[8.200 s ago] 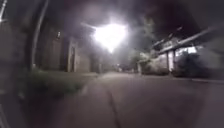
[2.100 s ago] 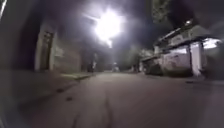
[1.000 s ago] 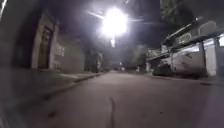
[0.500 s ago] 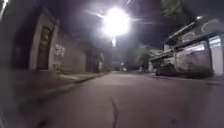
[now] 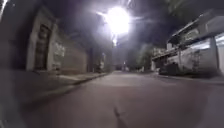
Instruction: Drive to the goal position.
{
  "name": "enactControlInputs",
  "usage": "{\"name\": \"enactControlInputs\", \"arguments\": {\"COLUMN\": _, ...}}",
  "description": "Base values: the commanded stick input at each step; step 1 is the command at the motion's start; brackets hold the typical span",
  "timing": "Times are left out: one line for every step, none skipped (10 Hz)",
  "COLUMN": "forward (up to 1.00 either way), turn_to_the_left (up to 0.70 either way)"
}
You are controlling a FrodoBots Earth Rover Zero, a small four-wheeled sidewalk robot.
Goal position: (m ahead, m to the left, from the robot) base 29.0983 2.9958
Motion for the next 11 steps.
{"name": "enactControlInputs", "arguments": {"forward": 0.70, "turn_to_the_left": 0.00}}
{"name": "enactControlInputs", "arguments": {"forward": 0.70, "turn_to_the_left": 0.00}}
{"name": "enactControlInputs", "arguments": {"forward": 0.70, "turn_to_the_left": 0.00}}
{"name": "enactControlInputs", "arguments": {"forward": 0.70, "turn_to_the_left": -0.04}}
{"name": "enactControlInputs", "arguments": {"forward": 0.70, "turn_to_the_left": -0.08}}
{"name": "enactControlInputs", "arguments": {"forward": 0.70, "turn_to_the_left": -0.35}}
{"name": "enactControlInputs", "arguments": {"forward": 0.70, "turn_to_the_left": -0.35}}
{"name": "enactControlInputs", "arguments": {"forward": 0.70, "turn_to_the_left": -0.35}}
{"name": "enactControlInputs", "arguments": {"forward": 0.70, "turn_to_the_left": -0.23}}
{"name": "enactControlInputs", "arguments": {"forward": 0.70, "turn_to_the_left": -0.05}}
{"name": "enactControlInputs", "arguments": {"forward": 0.70, "turn_to_the_left": 0.00}}
